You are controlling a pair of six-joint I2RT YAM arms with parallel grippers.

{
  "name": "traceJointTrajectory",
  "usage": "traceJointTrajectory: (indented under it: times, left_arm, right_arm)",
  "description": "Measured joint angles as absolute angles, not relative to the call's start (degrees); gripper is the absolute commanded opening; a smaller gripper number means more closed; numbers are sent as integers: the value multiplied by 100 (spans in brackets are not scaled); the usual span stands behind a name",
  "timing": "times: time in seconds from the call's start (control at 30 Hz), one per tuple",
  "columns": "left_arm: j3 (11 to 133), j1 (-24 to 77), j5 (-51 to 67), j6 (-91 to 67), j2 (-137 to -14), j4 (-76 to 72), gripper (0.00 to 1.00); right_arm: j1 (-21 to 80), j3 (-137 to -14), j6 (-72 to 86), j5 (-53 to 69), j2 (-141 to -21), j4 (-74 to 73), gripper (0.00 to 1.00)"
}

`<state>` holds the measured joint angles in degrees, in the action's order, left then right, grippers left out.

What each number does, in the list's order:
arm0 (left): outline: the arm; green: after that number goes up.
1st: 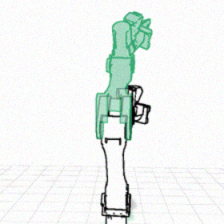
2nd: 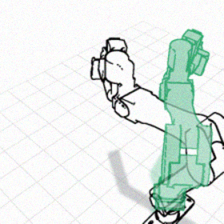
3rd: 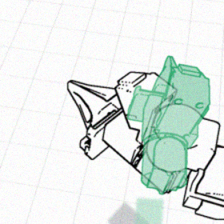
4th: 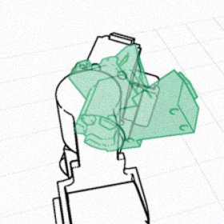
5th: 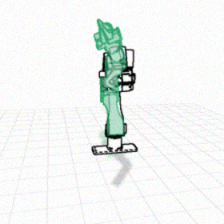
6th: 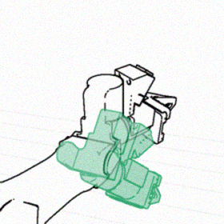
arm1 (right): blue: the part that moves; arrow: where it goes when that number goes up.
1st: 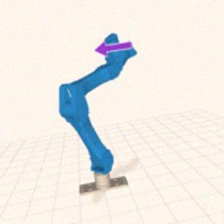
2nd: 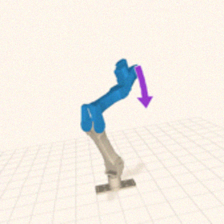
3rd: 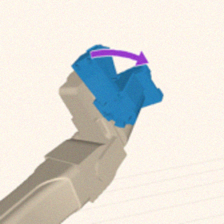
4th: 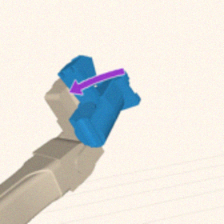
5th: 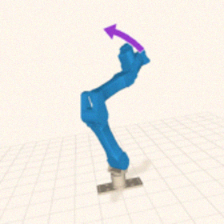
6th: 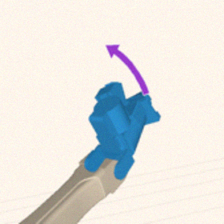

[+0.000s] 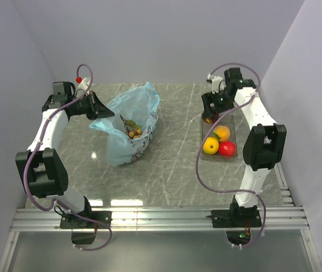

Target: Place the fake fruits into the plastic bag and tie a complex knot

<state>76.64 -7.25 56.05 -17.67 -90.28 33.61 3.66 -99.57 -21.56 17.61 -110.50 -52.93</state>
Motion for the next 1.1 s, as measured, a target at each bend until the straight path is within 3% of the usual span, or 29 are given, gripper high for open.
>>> traceJointTrajectory:
  times: [0.2,0.53,0.67,0.87,1.1]
  left_arm:
    - [7664,-725,5607,-1769,-9035,3343,1]
    - [7653,-725,5605,-1789,-9074,3280,1]
    - [7647,-725,5605,-1791,-9074,3238,1]
    - [7647,-725,5607,-1787,-9074,3236,1]
    - [7612,-725,5607,-1791,-9074,3190,1]
  right_arm:
    - [742,-11616,-1566,2617,-10871,-5476,61]
    - [3376,-12446,-707,3389,-10639,-4499,63]
    - [4062,-12470,-644,3203,-11065,-4353,95]
    - [4348,-12473,-635,2569,-11592,-4466,98]
    - [4215,-12230,-637,2362,-11137,-4466,100]
